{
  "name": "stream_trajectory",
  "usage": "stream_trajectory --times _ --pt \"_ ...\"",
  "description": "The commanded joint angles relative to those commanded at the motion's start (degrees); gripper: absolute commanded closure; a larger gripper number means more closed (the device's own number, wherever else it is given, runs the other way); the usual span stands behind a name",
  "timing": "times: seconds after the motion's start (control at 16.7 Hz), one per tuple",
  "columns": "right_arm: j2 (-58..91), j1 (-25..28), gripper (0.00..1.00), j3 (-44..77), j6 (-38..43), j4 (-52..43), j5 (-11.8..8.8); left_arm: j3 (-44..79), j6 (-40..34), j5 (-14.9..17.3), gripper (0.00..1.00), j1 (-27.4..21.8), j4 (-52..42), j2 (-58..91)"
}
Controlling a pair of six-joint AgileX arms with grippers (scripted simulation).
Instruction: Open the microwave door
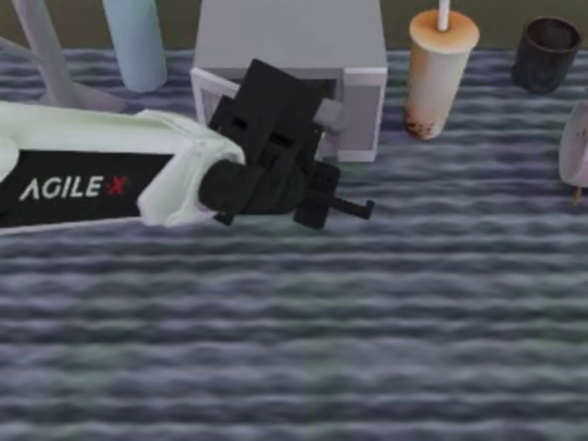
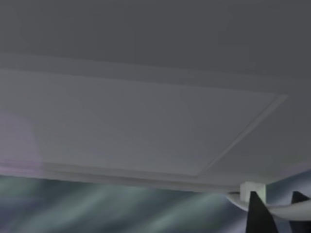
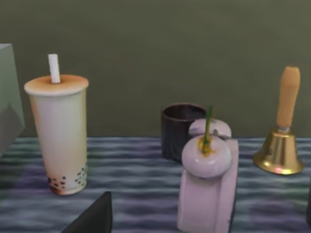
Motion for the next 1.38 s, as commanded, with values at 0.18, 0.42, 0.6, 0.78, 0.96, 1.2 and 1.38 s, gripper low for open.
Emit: stream_trajectory --times 0.18,0.42,0.6,0.78,0.96,1.2,1.38 --pt "0.0 0.0 0.00 0.0 0.0 0.0 0.0 0.0 0.0 0.0 1.00 0.0 0.0 0.0" --pt "0.0 0.0 0.00 0.0 0.0 0.0 0.0 0.0 0.0 0.0 1.00 0.0 0.0 0.0" --pt "0.0 0.0 0.00 0.0 0.0 0.0 0.0 0.0 0.0 0.0 1.00 0.0 0.0 0.0" --pt "0.0 0.0 0.00 0.0 0.0 0.0 0.0 0.0 0.0 0.0 1.00 0.0 0.0 0.0" --pt "0.0 0.0 0.00 0.0 0.0 0.0 0.0 0.0 0.0 0.0 1.00 0.0 0.0 0.0" --pt "0.0 0.0 0.00 0.0 0.0 0.0 0.0 0.1 -0.2 0.6 1.00 -0.4 0.0 0.0" --pt "0.0 0.0 0.00 0.0 0.0 0.0 0.0 -1.0 1.4 1.5 1.00 0.4 0.5 -0.9"
